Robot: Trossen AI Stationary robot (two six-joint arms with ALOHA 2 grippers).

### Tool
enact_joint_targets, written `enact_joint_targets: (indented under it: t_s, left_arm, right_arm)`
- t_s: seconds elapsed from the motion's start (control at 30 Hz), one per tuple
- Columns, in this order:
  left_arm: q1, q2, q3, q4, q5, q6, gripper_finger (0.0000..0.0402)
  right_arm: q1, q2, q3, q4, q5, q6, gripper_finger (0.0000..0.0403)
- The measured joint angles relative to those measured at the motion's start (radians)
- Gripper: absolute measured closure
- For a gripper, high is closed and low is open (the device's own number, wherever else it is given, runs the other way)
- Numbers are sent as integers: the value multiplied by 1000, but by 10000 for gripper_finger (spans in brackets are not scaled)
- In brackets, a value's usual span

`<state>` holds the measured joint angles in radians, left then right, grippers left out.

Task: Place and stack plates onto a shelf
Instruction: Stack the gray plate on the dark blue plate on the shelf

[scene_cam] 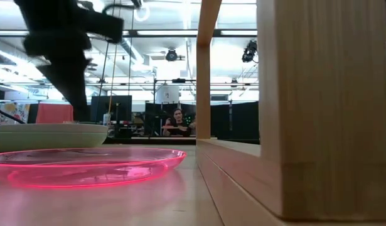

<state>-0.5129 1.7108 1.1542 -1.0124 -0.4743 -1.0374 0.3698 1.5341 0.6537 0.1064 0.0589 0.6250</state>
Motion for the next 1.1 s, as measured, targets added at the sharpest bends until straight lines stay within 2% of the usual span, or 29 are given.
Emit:
enact_joint_targets:
  t_s: [0.5, 1.1]
  left_arm:
    - [132, 24, 0, 1, 68, -79, 232]
    - [165, 91, 0, 44, 114, -58, 232]
  right_arm:
    - [0, 0, 0, 6, 0, 0, 196]
    - [0, 0, 0, 10, 0, 0, 196]
